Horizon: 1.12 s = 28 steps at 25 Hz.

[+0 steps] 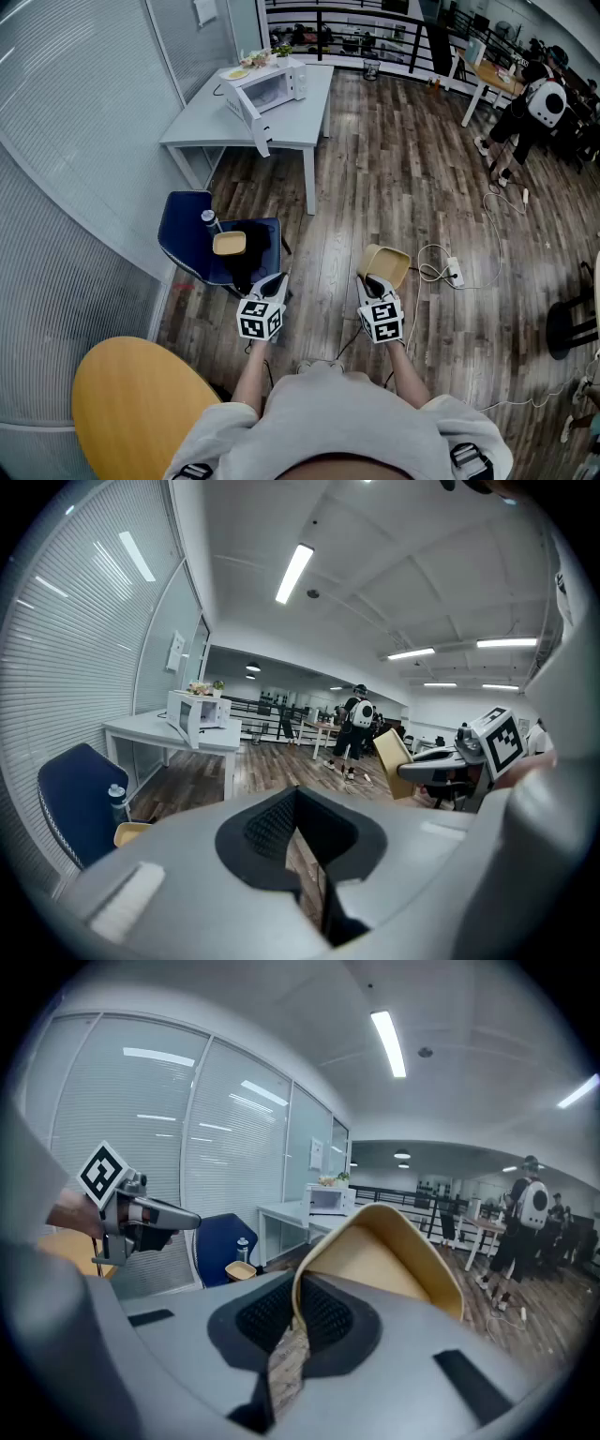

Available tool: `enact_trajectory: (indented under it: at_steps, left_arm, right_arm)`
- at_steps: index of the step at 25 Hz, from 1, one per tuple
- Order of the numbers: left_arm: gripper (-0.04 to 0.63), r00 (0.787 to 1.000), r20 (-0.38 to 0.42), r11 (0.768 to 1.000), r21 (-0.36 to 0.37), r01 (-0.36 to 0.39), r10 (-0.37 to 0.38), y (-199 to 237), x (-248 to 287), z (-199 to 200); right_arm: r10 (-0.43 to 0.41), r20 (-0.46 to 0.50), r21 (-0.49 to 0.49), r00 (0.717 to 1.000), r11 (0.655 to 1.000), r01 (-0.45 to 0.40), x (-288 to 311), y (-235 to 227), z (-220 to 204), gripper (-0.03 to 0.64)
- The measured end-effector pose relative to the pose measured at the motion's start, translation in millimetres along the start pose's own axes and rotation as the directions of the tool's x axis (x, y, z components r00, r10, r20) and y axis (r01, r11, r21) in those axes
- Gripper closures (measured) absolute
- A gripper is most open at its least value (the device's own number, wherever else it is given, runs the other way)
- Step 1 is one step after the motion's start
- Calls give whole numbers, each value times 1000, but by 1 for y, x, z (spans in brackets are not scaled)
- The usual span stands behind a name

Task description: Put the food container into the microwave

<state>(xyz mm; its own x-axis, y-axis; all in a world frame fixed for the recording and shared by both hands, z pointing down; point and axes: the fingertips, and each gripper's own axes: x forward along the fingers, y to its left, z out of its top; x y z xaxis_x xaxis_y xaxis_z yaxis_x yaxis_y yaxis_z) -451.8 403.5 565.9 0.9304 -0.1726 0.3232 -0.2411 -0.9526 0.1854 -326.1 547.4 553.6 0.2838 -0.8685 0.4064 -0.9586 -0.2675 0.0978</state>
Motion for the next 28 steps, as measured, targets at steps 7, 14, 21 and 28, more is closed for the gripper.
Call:
enact_trajectory:
  at_steps: [7,14,21,28]
  left_arm:
    - [584,1000,-8,1000,0,1,-1,-1,10,-4]
    - [584,1000,-4,1000,2,-6,6,-10,20,-3]
    - [584,1000,-8,1000,9,-9,9,-26,32,-3]
    - [584,1000,-26,1000,-4,-9,8,-41,42,-15]
  right_arm:
    - [5,-9,-3,1000,1000,-5,5,-6,-7,594]
    - [12,-1,-8,1000,1000,-12,4,-18,-8,594]
    - [12,32,1,999,1000,-12,1,-36,-5,594]
    - [20,16,7,1000,1000,-20,-5,-48,-23,594]
